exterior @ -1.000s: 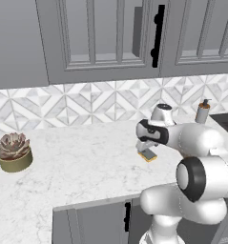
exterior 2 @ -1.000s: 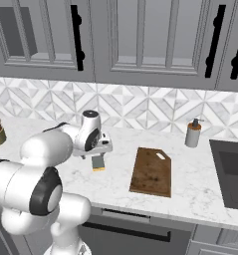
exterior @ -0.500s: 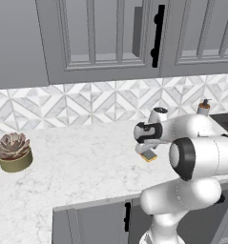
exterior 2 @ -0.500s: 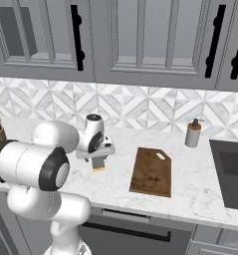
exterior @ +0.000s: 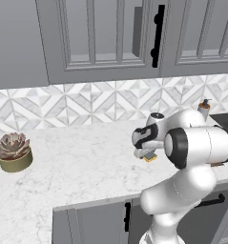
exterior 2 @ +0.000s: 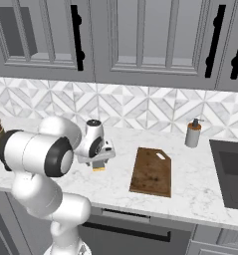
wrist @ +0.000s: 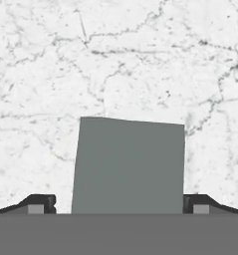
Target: Pick up the sponge from the counter and clean the cutting board by briefly scrubbing or pressing down on the cutting board. Once finished, release the sponge.
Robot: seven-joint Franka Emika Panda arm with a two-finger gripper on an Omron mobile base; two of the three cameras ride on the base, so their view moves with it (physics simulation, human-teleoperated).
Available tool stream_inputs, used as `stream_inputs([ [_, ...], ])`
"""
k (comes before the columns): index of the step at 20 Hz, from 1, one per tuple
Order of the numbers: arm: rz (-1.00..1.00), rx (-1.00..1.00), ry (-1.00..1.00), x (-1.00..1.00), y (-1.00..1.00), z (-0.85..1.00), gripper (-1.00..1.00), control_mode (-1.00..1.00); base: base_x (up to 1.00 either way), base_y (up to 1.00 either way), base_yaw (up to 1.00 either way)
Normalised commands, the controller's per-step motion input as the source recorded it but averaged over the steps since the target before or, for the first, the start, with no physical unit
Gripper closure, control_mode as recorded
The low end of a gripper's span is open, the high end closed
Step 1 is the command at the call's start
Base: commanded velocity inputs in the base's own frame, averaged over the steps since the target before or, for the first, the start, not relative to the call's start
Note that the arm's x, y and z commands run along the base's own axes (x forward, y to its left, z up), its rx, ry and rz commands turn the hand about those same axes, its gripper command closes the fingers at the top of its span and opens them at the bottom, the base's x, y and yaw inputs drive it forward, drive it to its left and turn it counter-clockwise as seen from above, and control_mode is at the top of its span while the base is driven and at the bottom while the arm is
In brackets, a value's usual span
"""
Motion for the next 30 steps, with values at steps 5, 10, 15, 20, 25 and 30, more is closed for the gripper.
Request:
stream_inputs([
  [5,0.0,0.0,0.0,0.22,-0.03,-0.21,-1.0,-1.0,0.0,0.0,0.0],
  [10,0.0,0.0,0.0,0.17,0.0,-0.14,1.0,-1.0,0.0,0.0,0.0],
  [15,0.0,0.0,0.0,0.15,-0.02,-0.13,1.0,-1.0,0.0,0.0,0.0],
  [20,0.0,0.0,0.0,0.02,-0.22,0.13,1.0,-1.0,0.0,0.0,0.0],
  [25,-0.13,-0.04,0.06,0.04,-0.58,0.4,1.0,-1.0,0.0,0.0,0.0],
  [30,-0.24,0.0,0.07,0.01,-0.97,0.2,1.0,-1.0,0.0,0.0,0.0],
])
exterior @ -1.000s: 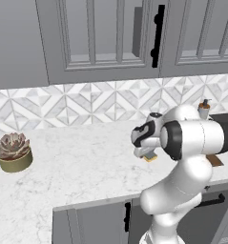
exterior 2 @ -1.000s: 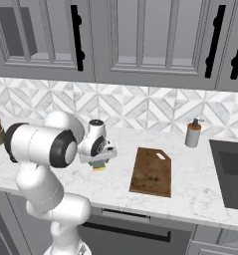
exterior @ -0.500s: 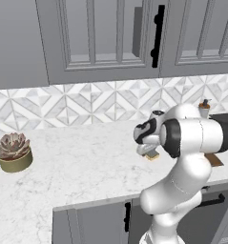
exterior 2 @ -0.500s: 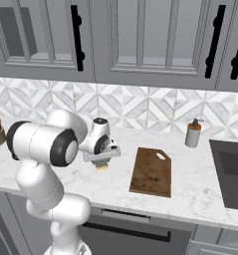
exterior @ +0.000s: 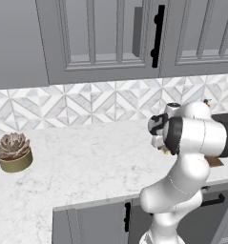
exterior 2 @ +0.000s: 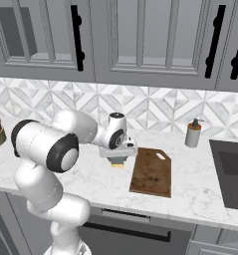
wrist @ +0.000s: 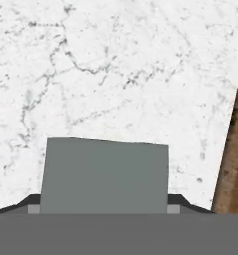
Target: Pick up the sponge from the counter and clean the cutting board by briefly scrubbing or pressing down on the cutting board. Once finished, release the sponge.
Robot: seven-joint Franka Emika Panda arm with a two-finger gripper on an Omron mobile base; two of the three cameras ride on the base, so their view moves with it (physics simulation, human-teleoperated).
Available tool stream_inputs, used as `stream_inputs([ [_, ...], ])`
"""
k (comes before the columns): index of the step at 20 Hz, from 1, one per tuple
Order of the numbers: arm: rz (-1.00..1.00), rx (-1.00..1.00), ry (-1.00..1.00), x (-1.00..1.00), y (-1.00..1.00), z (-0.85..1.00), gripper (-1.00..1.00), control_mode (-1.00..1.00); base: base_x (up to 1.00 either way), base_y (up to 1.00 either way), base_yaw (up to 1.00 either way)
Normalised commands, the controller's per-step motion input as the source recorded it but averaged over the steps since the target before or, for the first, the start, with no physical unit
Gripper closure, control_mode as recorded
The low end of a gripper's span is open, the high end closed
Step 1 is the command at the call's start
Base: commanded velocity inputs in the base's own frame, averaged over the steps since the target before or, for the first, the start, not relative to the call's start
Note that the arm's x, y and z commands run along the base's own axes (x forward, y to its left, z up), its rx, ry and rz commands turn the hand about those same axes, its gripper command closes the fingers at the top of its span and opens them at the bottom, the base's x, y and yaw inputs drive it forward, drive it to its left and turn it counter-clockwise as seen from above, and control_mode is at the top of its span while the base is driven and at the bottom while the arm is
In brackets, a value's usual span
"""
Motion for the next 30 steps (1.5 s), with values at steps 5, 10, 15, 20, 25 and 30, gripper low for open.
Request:
stream_inputs([
  [5,-0.29,0.0,0.03,-0.15,-1.0,0.0,1.0,-1.0,0.0,0.0,0.0],
  [10,-0.32,0.01,0.0,-0.11,-0.92,-0.05,1.0,-1.0,0.0,0.0,0.0],
  [15,-0.31,0.0,-0.16,0.01,-0.31,-0.7,1.0,-1.0,0.0,0.0,0.0],
  [20,-0.3,-0.01,-0.21,0.02,-0.15,-0.84,1.0,-1.0,0.0,0.0,0.0],
  [25,-0.3,0.0,-0.04,0.02,-0.56,-0.39,1.0,-1.0,0.0,0.0,0.0],
  [30,-0.29,0.0,-0.12,0.02,-0.55,-0.5,1.0,-1.0,0.0,0.0,0.0],
])
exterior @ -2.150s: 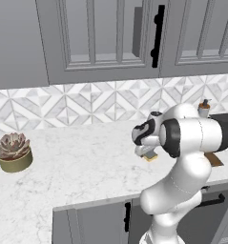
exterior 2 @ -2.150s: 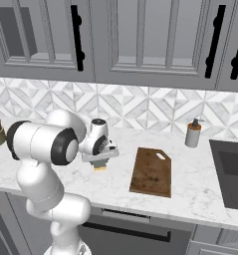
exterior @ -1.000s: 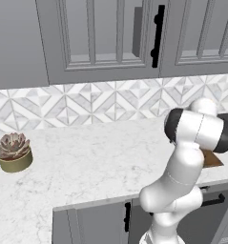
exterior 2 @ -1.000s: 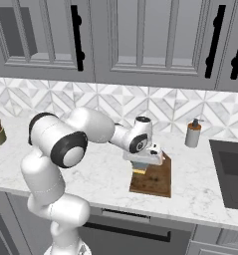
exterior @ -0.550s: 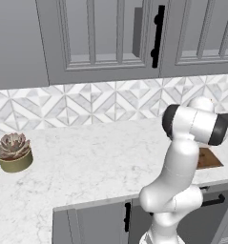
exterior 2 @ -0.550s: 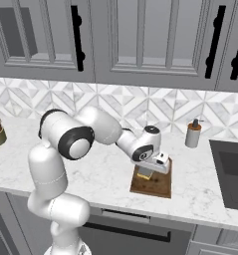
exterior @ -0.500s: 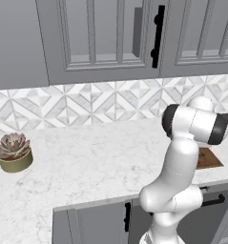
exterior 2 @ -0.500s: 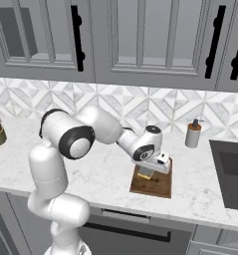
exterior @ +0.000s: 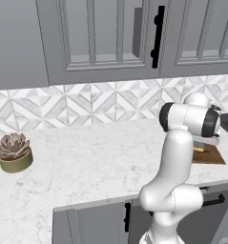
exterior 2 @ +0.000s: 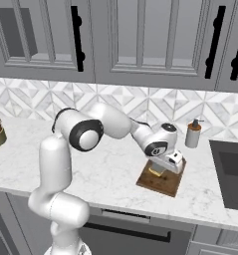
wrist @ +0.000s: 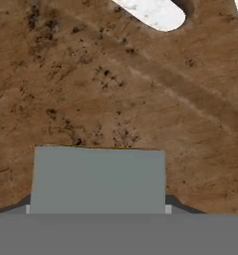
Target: Pick up the sponge from the counter and clean the cutting board by briefly scrubbing or pressing down on the cutting board. Once finished, release the sponge.
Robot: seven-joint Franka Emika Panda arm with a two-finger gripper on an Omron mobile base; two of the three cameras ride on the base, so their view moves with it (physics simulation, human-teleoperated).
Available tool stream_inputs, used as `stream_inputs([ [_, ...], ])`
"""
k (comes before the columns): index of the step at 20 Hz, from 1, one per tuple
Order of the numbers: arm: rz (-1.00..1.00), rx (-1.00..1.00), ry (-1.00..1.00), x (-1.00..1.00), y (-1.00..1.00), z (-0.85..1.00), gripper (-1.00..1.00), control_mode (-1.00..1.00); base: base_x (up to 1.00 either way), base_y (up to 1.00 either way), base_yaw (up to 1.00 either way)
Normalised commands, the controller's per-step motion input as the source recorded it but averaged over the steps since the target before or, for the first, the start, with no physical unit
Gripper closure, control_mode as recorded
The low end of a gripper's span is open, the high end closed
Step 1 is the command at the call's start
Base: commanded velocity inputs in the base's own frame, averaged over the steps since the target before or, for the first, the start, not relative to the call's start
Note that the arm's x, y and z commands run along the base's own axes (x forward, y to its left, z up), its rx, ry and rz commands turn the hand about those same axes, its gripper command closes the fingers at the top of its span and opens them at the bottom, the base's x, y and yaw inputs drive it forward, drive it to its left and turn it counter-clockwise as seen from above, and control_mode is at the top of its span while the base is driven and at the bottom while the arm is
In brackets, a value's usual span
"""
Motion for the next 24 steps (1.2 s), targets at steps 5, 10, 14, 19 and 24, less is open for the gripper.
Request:
stream_inputs([
  [5,-0.29,0.0,-0.25,0.0,-0.61,-0.22,1.0,-1.0,0.0,0.0,0.0],
  [10,-0.22,-0.01,-0.1,-0.06,-0.25,0.2,1.0,-1.0,0.0,0.0,0.0],
  [14,-0.19,-0.14,0.0,0.21,0.0,-0.13,1.0,-1.0,0.0,0.0,0.0],
  [19,-0.25,-0.2,-0.02,0.28,-0.1,-0.89,1.0,-1.0,0.0,0.0,0.0],
  [24,-0.37,-0.04,-0.01,-0.03,-0.63,-0.54,1.0,-1.0,0.0,0.0,0.0],
])
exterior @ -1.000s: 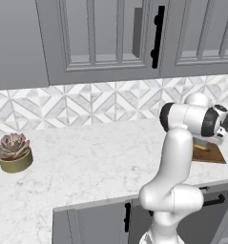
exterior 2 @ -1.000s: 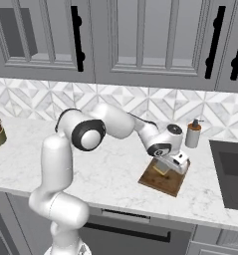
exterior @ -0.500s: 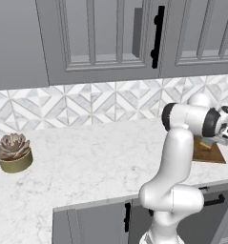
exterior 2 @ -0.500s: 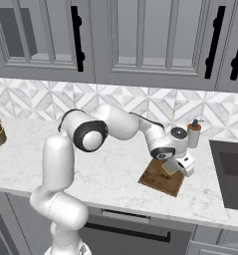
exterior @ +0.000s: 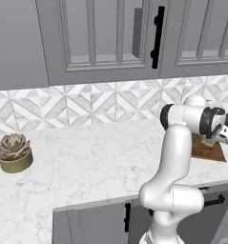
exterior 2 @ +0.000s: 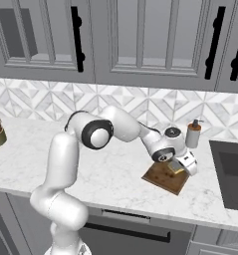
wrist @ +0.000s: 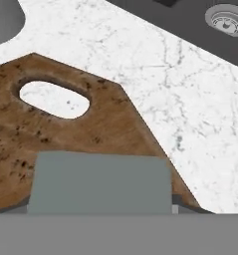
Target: Pick up the sponge from the counter and clean the cutting board by briefly scrubbing or pressing down on the cutting board. Once finished, release the sponge.
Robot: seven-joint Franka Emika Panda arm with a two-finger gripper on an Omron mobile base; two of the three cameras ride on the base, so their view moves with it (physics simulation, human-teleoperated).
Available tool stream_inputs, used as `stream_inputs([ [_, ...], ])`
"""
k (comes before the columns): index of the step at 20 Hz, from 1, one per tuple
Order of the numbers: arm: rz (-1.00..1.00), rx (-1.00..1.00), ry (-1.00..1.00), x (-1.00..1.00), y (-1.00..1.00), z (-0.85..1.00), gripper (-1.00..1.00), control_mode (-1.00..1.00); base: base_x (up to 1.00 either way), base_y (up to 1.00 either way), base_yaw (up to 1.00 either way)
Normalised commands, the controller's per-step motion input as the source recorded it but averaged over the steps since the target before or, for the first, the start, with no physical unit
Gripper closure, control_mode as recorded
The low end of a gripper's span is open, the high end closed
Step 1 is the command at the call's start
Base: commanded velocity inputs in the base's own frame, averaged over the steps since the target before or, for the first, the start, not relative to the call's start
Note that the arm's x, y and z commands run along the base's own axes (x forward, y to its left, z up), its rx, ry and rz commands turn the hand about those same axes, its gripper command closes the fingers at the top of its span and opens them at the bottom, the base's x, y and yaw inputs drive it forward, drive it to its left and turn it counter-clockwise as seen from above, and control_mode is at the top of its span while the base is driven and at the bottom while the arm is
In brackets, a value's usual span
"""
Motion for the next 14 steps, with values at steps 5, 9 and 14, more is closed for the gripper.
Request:
stream_inputs([
  [5,-0.37,0.05,-0.01,-0.38,-0.64,0.59,1.0,-1.0,0.0,0.0,0.0],
  [9,-0.43,0.0,0.0,-0.2,-0.17,-0.03,1.0,-1.0,0.0,0.0,0.0],
  [14,-0.55,0.0,-0.09,-0.07,0.08,-0.93,1.0,-1.0,0.0,0.0,0.0],
])
